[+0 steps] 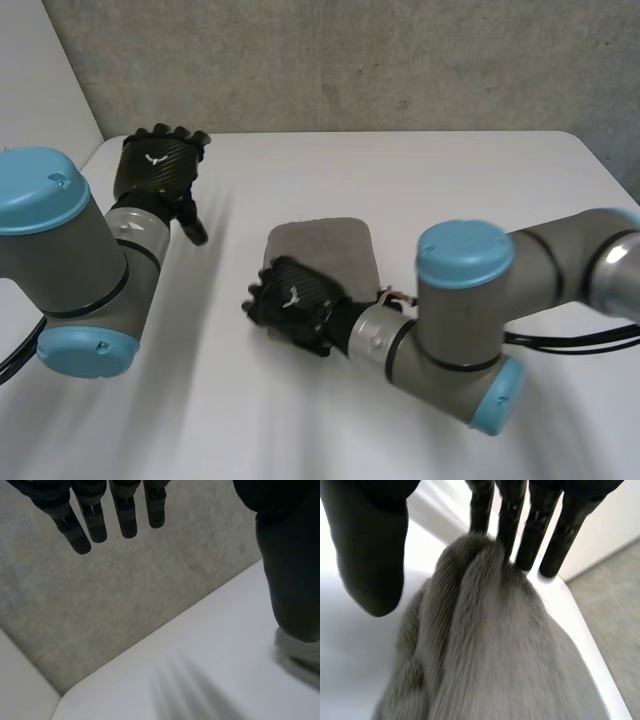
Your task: Fold the towel.
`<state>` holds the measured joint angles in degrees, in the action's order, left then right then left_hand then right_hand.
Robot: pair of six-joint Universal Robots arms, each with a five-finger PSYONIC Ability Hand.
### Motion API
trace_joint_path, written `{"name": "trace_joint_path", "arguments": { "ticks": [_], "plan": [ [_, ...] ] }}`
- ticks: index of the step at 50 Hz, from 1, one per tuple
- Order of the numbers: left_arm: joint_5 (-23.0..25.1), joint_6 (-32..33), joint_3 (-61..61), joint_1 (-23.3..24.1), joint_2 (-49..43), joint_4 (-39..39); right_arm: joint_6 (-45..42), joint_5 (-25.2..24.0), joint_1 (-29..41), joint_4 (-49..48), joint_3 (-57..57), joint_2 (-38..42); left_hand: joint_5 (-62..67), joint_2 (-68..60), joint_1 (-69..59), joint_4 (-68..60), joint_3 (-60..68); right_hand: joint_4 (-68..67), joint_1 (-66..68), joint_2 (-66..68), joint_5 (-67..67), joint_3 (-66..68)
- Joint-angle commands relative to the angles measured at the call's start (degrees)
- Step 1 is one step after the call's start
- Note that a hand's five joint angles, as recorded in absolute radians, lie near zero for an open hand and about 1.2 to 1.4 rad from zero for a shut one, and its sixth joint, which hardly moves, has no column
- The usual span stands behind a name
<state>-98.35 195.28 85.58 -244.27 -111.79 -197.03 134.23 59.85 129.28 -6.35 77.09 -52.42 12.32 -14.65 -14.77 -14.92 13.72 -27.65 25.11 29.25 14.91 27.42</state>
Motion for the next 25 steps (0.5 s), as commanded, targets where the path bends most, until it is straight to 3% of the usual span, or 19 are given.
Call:
{"name": "trace_joint_path", "arguments": {
  "ticks": [1, 4, 6, 14, 25],
  "plan": [
    [4.82, -5.77, -1.91, 3.09, -0.89, -2.03, 9.91, 4.22, -4.12, 0.46, 6.14, -9.54, -12.11, 4.44, 4.56, 4.70, -3.51, 17.65, -15.11, -19.25, -14.91, -17.42],
    [7.28, -8.58, -2.09, 3.44, -2.11, -3.35, 15.27, 7.30, -5.88, 0.64, 9.39, -13.32, -12.11, 4.44, 4.56, 4.70, -3.51, 17.65, -15.11, -19.25, -14.91, -17.42],
    [8.34, -9.82, -2.26, 3.62, -3.25, -3.45, 22.18, 11.94, -10.86, 0.90, 11.93, -16.12, -12.11, 4.44, 4.56, 4.70, -3.51, 17.65, -15.11, -19.25, -14.91, -17.42],
    [9.67, -12.29, -3.67, 6.43, -9.06, -3.09, 31.62, 14.42, -15.63, 0.81, 11.68, -17.01, -11.94, 4.27, 4.39, 4.54, -3.34, 17.65, -15.11, -19.25, -14.91, -17.42],
    [9.40, -10.88, -3.50, 7.93, -17.41, -3.01, 38.39, 14.51, -14.93, 0.99, 0.25, -3.57, -11.60, 3.93, 4.05, 4.20, -3.00, 17.65, -15.11, -19.25, -14.91, -17.42]
  ]
}}
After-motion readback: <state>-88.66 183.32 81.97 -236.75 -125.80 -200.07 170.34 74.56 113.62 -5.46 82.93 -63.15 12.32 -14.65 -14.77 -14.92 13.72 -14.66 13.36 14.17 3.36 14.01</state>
